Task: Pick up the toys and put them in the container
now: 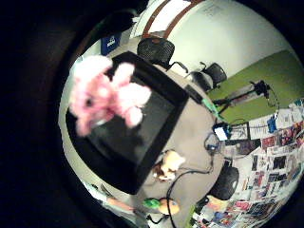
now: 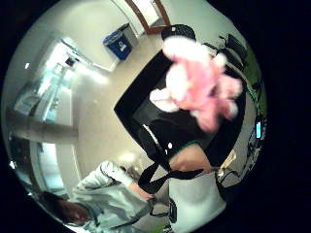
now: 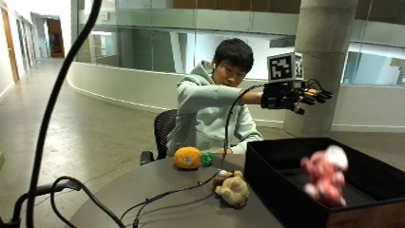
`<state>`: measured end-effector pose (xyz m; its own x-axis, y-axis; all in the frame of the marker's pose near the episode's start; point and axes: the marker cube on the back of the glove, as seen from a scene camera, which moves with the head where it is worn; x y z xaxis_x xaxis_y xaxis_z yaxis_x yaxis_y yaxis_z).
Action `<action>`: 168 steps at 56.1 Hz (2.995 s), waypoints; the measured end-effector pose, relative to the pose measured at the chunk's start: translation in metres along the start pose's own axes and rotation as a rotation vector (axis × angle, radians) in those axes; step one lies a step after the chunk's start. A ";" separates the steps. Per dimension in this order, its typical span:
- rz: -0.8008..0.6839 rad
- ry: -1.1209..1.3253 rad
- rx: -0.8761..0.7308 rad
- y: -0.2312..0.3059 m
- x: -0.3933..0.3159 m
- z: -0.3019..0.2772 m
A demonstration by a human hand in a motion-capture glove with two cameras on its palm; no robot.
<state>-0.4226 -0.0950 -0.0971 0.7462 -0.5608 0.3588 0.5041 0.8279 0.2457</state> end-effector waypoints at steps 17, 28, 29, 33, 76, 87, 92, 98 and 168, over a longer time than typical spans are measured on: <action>0.044 0.098 -0.039 0.062 0.064 -0.023; 0.124 0.172 -0.121 0.150 0.099 -0.042; 0.125 0.169 -0.128 0.160 0.104 -0.042; 0.114 0.163 -0.160 0.191 0.129 -0.038; 0.186 -0.033 -0.123 0.400 0.087 0.169; 0.177 -0.186 -0.293 0.367 0.090 0.172; 0.180 -0.311 -0.472 0.358 0.087 0.174; 0.169 -0.324 -0.600 0.359 0.074 0.162; 0.110 -0.196 0.036 0.051 0.033 0.001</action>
<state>-0.3729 -0.0715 -0.0719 0.6954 -0.4600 0.5522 0.4060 0.8854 0.2262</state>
